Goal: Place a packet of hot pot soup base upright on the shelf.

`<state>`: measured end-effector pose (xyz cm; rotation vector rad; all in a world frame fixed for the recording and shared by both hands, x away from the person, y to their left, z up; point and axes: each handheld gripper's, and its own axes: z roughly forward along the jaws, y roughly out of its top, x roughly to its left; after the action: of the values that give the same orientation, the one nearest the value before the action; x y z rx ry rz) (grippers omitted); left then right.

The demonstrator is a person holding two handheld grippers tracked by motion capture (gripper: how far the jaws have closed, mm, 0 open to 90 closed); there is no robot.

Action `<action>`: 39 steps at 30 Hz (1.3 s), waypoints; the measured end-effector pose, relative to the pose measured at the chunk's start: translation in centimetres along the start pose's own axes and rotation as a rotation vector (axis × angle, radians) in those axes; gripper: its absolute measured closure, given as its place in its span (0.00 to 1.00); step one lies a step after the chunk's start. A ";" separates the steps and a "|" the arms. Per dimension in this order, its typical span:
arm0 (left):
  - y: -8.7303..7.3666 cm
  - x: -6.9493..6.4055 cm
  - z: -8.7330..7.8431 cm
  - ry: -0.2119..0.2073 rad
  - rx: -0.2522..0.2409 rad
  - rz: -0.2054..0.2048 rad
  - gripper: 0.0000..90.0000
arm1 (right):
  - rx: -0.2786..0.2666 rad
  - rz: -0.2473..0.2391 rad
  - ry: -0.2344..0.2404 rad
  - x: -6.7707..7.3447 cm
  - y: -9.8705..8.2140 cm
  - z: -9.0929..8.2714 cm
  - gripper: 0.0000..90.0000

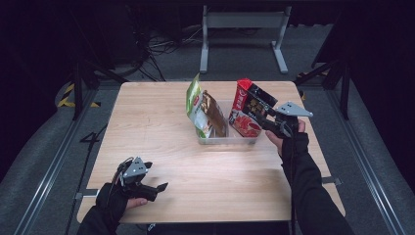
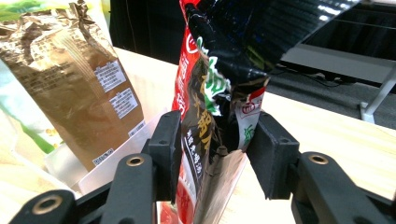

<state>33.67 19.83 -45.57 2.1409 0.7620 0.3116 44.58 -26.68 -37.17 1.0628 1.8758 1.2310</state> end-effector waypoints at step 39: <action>0.1 -0.2 -0.1 0.005 0.007 0.015 0.07 | 0.052 -0.111 0.041 0.7 -0.3 -2.7 0.53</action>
<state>33.53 19.72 -45.47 2.1540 0.7510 0.3232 41.92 -27.27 -36.59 0.9534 1.9798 1.1543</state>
